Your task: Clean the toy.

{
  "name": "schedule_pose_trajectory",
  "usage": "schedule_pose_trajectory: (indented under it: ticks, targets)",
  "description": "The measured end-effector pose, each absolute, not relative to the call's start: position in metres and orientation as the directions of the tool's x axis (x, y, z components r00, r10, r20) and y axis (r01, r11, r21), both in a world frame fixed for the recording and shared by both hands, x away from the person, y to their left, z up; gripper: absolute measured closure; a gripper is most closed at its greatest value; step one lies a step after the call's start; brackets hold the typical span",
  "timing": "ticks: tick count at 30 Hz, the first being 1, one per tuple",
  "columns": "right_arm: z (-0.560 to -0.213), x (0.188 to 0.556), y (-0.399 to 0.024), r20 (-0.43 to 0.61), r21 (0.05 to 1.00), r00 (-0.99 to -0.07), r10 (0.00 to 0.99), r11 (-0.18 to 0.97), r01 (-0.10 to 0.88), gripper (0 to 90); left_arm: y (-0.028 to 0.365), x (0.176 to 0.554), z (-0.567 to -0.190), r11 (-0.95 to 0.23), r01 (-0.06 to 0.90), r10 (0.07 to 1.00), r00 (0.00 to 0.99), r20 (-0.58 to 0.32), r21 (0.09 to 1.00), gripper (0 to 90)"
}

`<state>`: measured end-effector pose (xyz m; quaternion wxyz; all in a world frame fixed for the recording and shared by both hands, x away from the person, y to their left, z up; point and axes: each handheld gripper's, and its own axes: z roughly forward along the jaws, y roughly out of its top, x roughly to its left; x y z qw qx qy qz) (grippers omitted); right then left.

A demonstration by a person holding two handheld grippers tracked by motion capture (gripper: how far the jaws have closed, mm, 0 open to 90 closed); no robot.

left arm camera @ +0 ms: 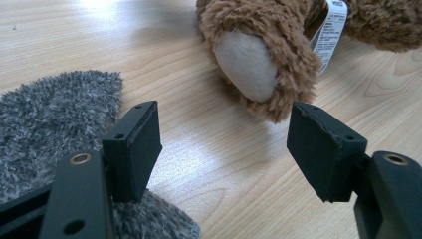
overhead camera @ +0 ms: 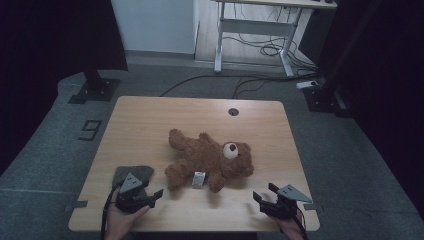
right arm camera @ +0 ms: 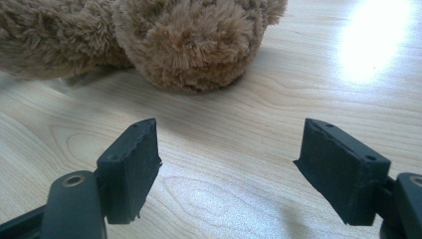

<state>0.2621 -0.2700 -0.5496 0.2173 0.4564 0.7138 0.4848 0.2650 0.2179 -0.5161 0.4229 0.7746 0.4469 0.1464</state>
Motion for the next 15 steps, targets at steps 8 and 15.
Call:
schedule_pose_trajectory:
  ticks: [8, 15]
  targets:
    - [-0.5492, 0.262, -0.2676, 0.12, 0.892, -0.502, 0.856, 0.129, 0.433, 23.3, 0.2193, 0.2632, -0.513, -0.235, 0.562, 0.814, 0.56, -0.156, 0.793, 29.5]
    - [-0.5483, 0.2616, -0.2666, 0.114, 0.894, -0.51, 0.852, 0.136, 0.427, 23.2, 0.2214, 0.264, -0.5127, -0.225, 0.566, 0.814, 0.557, -0.166, 0.793, 29.6]
